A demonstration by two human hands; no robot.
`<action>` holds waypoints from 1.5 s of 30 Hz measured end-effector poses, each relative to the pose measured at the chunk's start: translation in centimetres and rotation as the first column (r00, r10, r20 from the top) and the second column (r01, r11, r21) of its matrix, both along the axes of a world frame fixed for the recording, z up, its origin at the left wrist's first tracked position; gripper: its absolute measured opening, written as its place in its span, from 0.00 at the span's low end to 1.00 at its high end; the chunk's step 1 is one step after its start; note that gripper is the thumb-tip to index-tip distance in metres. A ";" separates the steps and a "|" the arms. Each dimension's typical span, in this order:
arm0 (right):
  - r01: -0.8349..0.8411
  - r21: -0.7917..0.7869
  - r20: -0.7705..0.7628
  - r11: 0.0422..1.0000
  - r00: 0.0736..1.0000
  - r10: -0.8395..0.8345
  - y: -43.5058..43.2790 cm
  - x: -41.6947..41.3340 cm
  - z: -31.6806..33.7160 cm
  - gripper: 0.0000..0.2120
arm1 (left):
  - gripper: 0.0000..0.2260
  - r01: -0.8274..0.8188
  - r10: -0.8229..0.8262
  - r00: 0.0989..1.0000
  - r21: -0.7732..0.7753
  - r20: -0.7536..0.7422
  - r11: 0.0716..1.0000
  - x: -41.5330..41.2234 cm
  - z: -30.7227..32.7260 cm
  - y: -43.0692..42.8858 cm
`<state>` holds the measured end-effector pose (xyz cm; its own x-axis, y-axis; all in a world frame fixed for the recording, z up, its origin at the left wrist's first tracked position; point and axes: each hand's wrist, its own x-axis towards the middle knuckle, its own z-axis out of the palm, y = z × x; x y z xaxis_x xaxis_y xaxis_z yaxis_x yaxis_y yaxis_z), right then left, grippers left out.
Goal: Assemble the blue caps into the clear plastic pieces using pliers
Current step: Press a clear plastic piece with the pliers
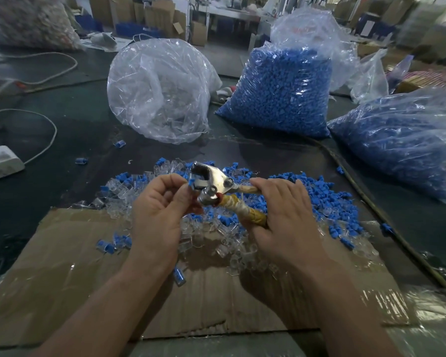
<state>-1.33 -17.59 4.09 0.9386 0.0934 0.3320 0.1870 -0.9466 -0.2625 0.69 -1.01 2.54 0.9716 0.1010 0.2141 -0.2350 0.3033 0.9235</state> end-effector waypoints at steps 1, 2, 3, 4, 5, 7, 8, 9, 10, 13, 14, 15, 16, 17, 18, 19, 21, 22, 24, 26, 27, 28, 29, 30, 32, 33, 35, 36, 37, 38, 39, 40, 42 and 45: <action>-0.001 0.000 -0.001 1.000 1.000 0.001 0.0 0.0 0.0 0.32 | 0.06 -0.004 0.004 1.000 0.001 0.006 1.000 -0.1 0.1 -0.1; -0.003 0.001 -0.002 1.000 1.000 0.003 -0.1 0.0 -0.1 0.31 | 0.06 -0.006 0.006 1.000 0.000 0.010 1.000 -0.1 0.1 -0.1; -0.004 0.003 -0.005 1.000 1.000 0.004 -0.1 0.0 -0.2 0.30 | 0.07 -0.007 0.007 1.000 0.001 0.014 1.000 -0.1 0.1 -0.2; -0.006 0.006 -0.008 1.000 1.000 0.006 -0.1 0.0 -0.2 0.29 | 0.07 -0.007 0.007 1.000 0.004 0.015 1.000 -0.2 0.1 -0.1; -0.006 0.007 -0.007 1.000 1.000 0.006 -0.1 0.0 -0.3 0.29 | 0.06 -0.006 0.006 1.000 0.006 0.013 1.000 -0.2 0.1 -0.1; -0.001 0.003 -0.003 1.000 1.000 0.001 -0.1 0.1 -0.3 0.32 | 0.06 -0.009 0.009 1.000 0.004 0.010 1.000 -0.2 0.0 0.0; 0.003 -0.002 -0.010 1.000 1.000 -0.003 -0.1 0.1 -0.3 0.34 | 0.06 -0.013 0.013 1.000 0.008 0.012 1.000 -0.2 0.0 0.0; 0.004 -0.006 -0.018 1.000 1.000 -0.005 -0.1 0.1 -0.3 0.35 | 0.06 -0.017 0.017 1.000 0.012 0.015 1.000 -0.2 0.0 0.0; 0.004 -0.012 -0.022 1.000 1.000 -0.004 -0.1 0.1 -0.3 0.35 | 0.06 -0.021 0.021 1.000 0.015 0.016 1.000 -0.3 0.0 0.0; 0.001 -0.014 -0.033 1.000 0.999 -0.001 -0.2 0.1 -0.3 0.33 | 0.06 -0.021 0.021 1.000 0.020 0.017 1.000 -0.2 0.0 -0.1; -0.006 -0.012 -0.034 1.000 0.999 0.006 -0.1 0.1 -0.3 0.32 | 0.06 -0.020 0.019 1.000 0.024 0.017 1.000 -0.2 -0.1 0.0; -0.017 -0.005 -0.036 1.000 0.999 0.017 -0.1 0.1 -0.2 0.30 | 0.06 -0.019 0.019 1.000 0.031 0.018 0.999 -0.2 -0.1 0.0; -0.031 0.003 -0.039 1.000 0.999 0.031 -0.1 0.1 -0.2 0.28 | 0.06 -0.019 0.018 1.000 0.041 0.021 0.999 -0.2 -0.1 0.0; -0.044 0.013 -0.042 0.999 0.998 0.044 -0.1 0.1 -0.2 0.27 | 0.06 -0.019 0.018 0.999 0.051 0.026 0.999 -0.2 -0.1 -0.1; -0.053 0.023 -0.045 0.998 0.998 0.054 -0.1 0.1 -0.3 0.25 | 0.05 -0.022 0.020 0.999 0.055 0.029 0.998 -0.2 -0.2 -0.1; -0.058 0.034 -0.047 0.998 0.997 0.060 -0.1 0.1 -0.3 0.25 | 0.05 -0.026 0.024 0.999 0.055 0.030 0.998 -0.1 -0.2 -0.1; -0.070 0.053 -0.053 0.996 0.996 0.072 -0.1 0.1 -0.3 0.23 | 0.06 -0.033 0.031 0.999 0.048 0.032 0.998 -0.1 -0.2 -0.1; -0.076 0.061 -0.052 0.995 0.995 0.079 -0.1 0.1 -0.3 0.22 | 0.06 -0.031 0.030 0.999 0.044 0.034 0.999 -0.1 -0.2 0.0; -0.086 0.083 -0.055 0.993 0.994 0.090 -0.1 0.1 -0.4 0.21 | 0.05 -0.022 0.021 0.999 0.036 0.034 0.999 -0.1 -0.3 0.0; -0.094 0.088 -0.070 0.992 0.993 0.100 -0.1 0.0 -0.4 0.21 | 0.05 -0.017 0.016 0.999 0.034 0.034 0.999 -0.1 -0.3 0.0; -0.095 0.083 -0.084 0.992 0.991 0.102 -0.1 0.0 -0.3 0.21 | 0.05 -0.018 0.017 0.999 0.035 0.034 0.999 -0.1 -0.3 0.0; -0.096 0.079 -0.098 0.992 0.990 0.103 -0.1 0.0 -0.3 0.20 | 0.05 -0.021 0.020 0.999 0.037 0.034 0.999 -0.1 -0.4 0.0; -0.095 0.079 -0.106 0.992 0.989 0.103 -0.2 0.0 -0.4 0.20 | 0.05 -0.027 0.025 0.999 0.040 0.033 0.999 -0.1 -0.4 -0.1; -0.092 0.081 -0.107 0.992 0.989 0.101 -0.2 0.0 -0.4 0.19 | 0.05 -0.032 0.030 0.999 0.046 0.035 0.998 -0.1 -0.3 -0.1; -0.088 0.085 -0.105 0.993 0.990 0.097 -0.2 0.0 -0.5 0.17 | 0.05 -0.036 0.034 0.999 0.057 0.038 0.998 -0.1 -0.3 -0.2; -0.088 0.084 -0.105 0.993 0.990 0.096 -0.1 0.1 -0.6 0.17 | 0.05 -0.036 0.034 0.999 0.056 0.039 0.998 -0.1 -0.2 -0.2; -0.086 0.089 -0.100 0.992 0.990 0.095 -0.1 0.1 -0.7 0.14 | 0.05 -0.037 0.035 0.999 0.047 0.040 0.998 -0.2 -0.2 -0.2; -0.087 0.096 -0.097 0.991 0.991 0.097 0.0 0.1 -0.7 0.13 | 0.05 -0.040 0.038 0.998 0.049 0.042 0.998 -0.3 -0.1 -0.2; -0.089 0.103 -0.093 0.991 0.991 0.099 0.0 0.2 -0.7 0.11 | 0.05 -0.041 0.039 0.998 0.053 0.043 0.998 -0.3 -0.1 -0.2; -0.091 0.106 -0.092 0.990 0.991 0.101 0.1 0.2 -0.7 0.11 | 0.05 -0.044 0.041 0.998 0.055 0.041 0.998 -0.3 -0.1 -0.2; -0.091 0.105 -0.096 0.990 0.990 0.101 0.1 0.2 -0.7 0.11 | 0.05 -0.045 0.043 0.998 0.056 0.038 0.997 -0.4 -0.1 -0.2; -0.090 0.103 -0.101 0.991 0.990 0.100 0.1 0.3 -0.8 0.11 | 0.05 -0.045 0.043 0.998 0.060 0.036 0.997 -0.4 -0.1 -0.2; -0.085 0.097 -0.099 0.992 0.991 0.095 0.1 0.3 -0.8 0.12 | 0.06 -0.045 0.043 0.999 0.070 0.031 0.997 -0.5 0.0 -0.2; -0.079 0.091 -0.085 0.993 0.993 0.087 0.1 0.3 -0.8 0.11 | 0.06 -0.043 0.042 0.999 0.070 0.023 0.997 -0.5 0.1 -0.2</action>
<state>-1.05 -17.46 3.31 0.9549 0.1465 0.2584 0.2365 -0.9015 -0.3626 0.19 -1.20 2.65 0.9619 0.1260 0.2428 -0.2663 0.2274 0.9367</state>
